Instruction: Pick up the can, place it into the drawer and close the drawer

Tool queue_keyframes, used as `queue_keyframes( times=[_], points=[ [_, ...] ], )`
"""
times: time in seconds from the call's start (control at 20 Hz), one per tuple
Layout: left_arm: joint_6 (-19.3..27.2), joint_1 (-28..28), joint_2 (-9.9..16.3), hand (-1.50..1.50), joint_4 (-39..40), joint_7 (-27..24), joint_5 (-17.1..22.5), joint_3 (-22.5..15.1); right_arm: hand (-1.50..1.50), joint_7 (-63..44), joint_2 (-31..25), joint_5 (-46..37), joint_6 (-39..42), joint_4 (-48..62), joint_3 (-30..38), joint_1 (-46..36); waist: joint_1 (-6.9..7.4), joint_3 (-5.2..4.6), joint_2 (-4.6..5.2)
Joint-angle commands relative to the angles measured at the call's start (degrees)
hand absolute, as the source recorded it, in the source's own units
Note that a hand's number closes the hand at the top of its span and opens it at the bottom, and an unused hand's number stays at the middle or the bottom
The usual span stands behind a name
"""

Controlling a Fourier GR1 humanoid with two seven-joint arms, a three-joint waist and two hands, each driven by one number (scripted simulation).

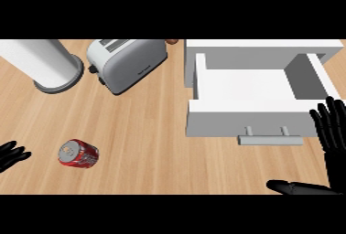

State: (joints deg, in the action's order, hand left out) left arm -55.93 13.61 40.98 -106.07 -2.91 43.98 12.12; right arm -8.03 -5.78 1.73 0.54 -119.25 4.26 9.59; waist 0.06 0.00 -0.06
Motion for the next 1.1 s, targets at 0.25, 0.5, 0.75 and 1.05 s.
queue_keyframes(
  times=[0.25, 0.5, 0.75, 1.05],
  points=[
    [-7.2, -5.5, -3.3, -1.50, 10.5, 2.4, -3.1, 2.8, -1.50, 0.6, 0.3, 2.6, 3.2, -2.7, 1.8, 4.3, -0.16, -0.01, 0.02],
    [-5.1, -6.3, -7.8, -1.50, 8.5, 4.1, -5.5, 1.5, -1.50, 4.5, 0.7, 2.5, 4.6, 0.3, 3.3, 4.6, -0.08, 0.01, 0.01],
    [-6.7, -8.7, -12.1, -1.50, 11.2, 2.9, -13.1, 1.3, -1.50, 7.4, 0.7, 2.5, 5.6, 3.9, 5.2, 4.0, 0.00, 0.00, 0.03],
    [-10.2, -11.7, -13.1, -1.50, 17.9, -0.1, -18.0, 4.4, -1.50, 5.8, 1.5, 1.5, 7.2, -0.7, 4.0, 7.8, -0.23, -0.02, 0.02]
  ],
)
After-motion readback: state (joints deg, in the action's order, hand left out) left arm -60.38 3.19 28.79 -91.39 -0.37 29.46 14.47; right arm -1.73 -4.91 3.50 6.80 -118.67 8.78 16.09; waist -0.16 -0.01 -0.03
